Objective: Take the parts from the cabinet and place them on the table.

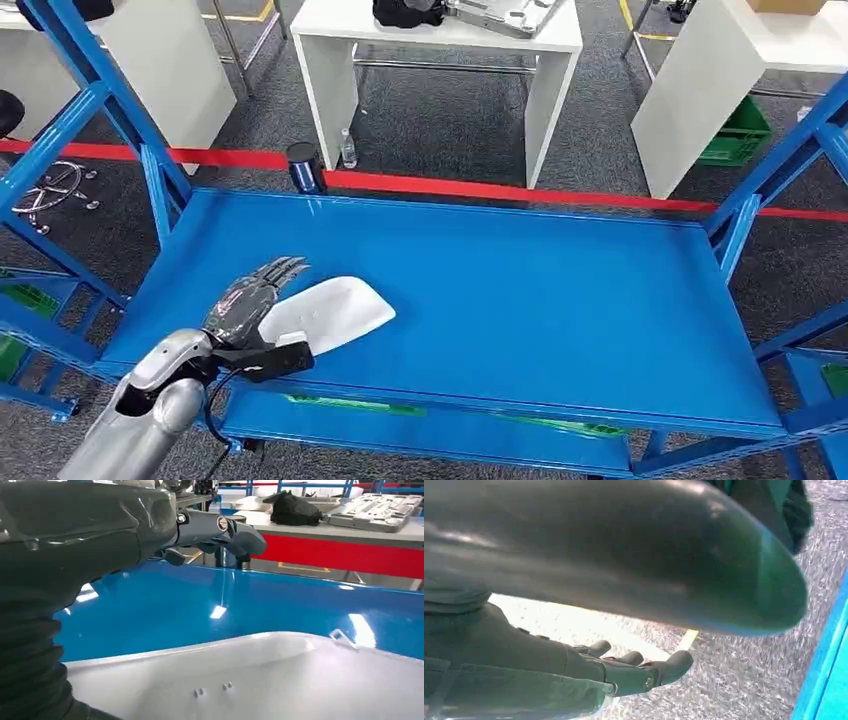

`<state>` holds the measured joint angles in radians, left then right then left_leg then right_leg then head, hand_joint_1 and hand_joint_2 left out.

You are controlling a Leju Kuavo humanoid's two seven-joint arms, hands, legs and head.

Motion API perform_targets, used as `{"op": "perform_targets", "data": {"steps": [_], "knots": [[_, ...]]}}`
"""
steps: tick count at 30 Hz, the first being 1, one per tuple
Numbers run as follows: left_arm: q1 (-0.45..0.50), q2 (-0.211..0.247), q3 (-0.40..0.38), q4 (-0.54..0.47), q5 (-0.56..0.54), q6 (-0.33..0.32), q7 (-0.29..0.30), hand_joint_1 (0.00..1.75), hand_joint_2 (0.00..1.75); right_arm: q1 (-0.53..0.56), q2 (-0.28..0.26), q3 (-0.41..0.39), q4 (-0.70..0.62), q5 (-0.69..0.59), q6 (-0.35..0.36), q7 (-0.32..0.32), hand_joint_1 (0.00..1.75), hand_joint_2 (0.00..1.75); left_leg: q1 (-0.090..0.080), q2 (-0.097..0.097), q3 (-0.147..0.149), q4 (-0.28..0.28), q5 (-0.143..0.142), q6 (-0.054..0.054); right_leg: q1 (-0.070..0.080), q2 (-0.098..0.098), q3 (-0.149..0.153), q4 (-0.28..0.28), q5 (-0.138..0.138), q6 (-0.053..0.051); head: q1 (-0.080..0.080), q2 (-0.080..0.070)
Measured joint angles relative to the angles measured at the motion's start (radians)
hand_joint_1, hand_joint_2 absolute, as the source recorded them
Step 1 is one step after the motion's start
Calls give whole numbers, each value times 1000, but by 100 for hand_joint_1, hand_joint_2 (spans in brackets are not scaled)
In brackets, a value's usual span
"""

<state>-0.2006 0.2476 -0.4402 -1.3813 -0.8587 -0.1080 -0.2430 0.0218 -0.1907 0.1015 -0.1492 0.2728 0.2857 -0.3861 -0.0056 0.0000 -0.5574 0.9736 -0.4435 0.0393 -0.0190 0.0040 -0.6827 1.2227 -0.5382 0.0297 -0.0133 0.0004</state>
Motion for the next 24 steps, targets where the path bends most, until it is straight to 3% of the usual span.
{"op": "perform_targets", "data": {"steps": [2, 4, 6, 8, 9, 12, 13, 14, 15, 17, 18, 19, 21, 22, 23, 24], "knots": [[0, -5, 0, 0, 0, 0, 0, 0, 175, -1, -3, 0, -2, 0, 0, 0, 0, 0, -1, -1, -1, 10, -6, -8, -3, -3, 96, -192, 70, 14, 0, 0], [0, -6, -1, 0, 0, 0, 2, 0, 175, -1, -4, 0, -2, 0, -1, 2, 0, 0, -10, -2, -10, 21, -13, -16, 0, -3, 106, -217, 75, -12, -2, 0], [0, -8, -3, -2, 1, 2, 2, 0, 175, 0, -3, 0, -2, 1, -1, 2, 0, 0, -7, -2, -10, 20, -10, -21, 5, -2, 106, -216, 76, -19, -1, 0], [0, -8, -3, -16, 1, 8, 1, 0, 175, 0, -2, 0, -3, 0, 0, 3, 0, 0, -3, -2, -20, 30, -21, -30, -7, -2, 110, -221, 80, -28, 0, 0], [-1, -9, -3, -27, 1, 17, -2, 0, 175, 0, -5, 0, -3, -1, 0, 3, 0, 0, -2, -1, -32, 68, -50, -37, -6, -2, 111, -221, 79, -36, -5, 0], [-1, -11, -3, -54, 2, 27, -2, 0, 175, 0, -2, 0, -3, -3, 0, 3, 0, 0, 10, -1, -148, 319, -159, -54, -4, -2, 111, -220, 78, -39, -6, 0], [0, -13, -3, -57, 2, 27, -2, 0, 175, 1, -2, 0, -3, -3, 0, 3, 0, 0, 11, -1, -171, 361, -164, -56, -4, -2, 111, -220, 78, -39, -6, 0], [1, -13, -3, -60, 2, 27, -2, 0, 175, 1, -2, 0, -3, -3, 0, 3, 0, 0, 12, -1, -167, 347, -144, -55, -4, -2, 112, -220, 78, -38, -6, 0], [1, -13, -3, -65, 2, 27, -2, 0, 175, 0, -1, 0, -3, -4, 0, 5, 0, 0, 13, -1, -139, 285, -104, -52, -4, -1, 114, -220, 77, -38, -6, 0], [-1, -13, -2, -77, 2, 27, -2, 0, 175, 0, 0, 0, -3, -4, 0, 5, 0, 0, 11, -2, -41, 88, -12, -40, -2, 2, 118, -221, 77, -38, -6, 0], [-3, -13, 0, -84, 2, 28, -2, 0, 175, -1, 2, 0, -3, -4, 0, 5, 0, 0, 7, -2, -10, 30, -17, -33, -2, 3, 118, -222, 78, -37, -4, 0], [-4, -14, 0, -87, 2, 28, -2, 0, 175, -1, 2, 0, -3, -4, 0, 5, 0, 0, 3, 0, -10, 21, -17, -31, 5, 3, 113, -221, 78, -34, -5, 0], [-3, -14, 1, -90, 2, 28, -2, 0, 175, 1, 3, 0, -3, -5, 0, 5, 0, 0, -2, -1, -14, 24, -19, -27, 0, 2, 111, -224, 81, -24, -5, 0], [-3, -14, 1, -93, 2, 29, -2, 0, 175, 1, 3, 0, -3, -4, 0, 6, 0, 0, -3, -1, -14, 20, -15, -20, 1, 2, 113, -230, 84, -18, -6, 0], [-3, -14, 2, -101, 2, 29, -1, 0, 175, 1, 3, 0, -3, -4, 0, 6, 0, 0, 7, 0, 2, -4, -1, -10, 4, 1, 111, -230, 81, -11, -5, 0], [-5, -17, 1, -104, 2, 30, -2, 0, 175, 1, 3, 0, -3, -5, 0, 6, 0, 0, 7, 3, 7, -13, 5, -4, 3, 1, 97, -199, 61, -15, -3, 0]]}}
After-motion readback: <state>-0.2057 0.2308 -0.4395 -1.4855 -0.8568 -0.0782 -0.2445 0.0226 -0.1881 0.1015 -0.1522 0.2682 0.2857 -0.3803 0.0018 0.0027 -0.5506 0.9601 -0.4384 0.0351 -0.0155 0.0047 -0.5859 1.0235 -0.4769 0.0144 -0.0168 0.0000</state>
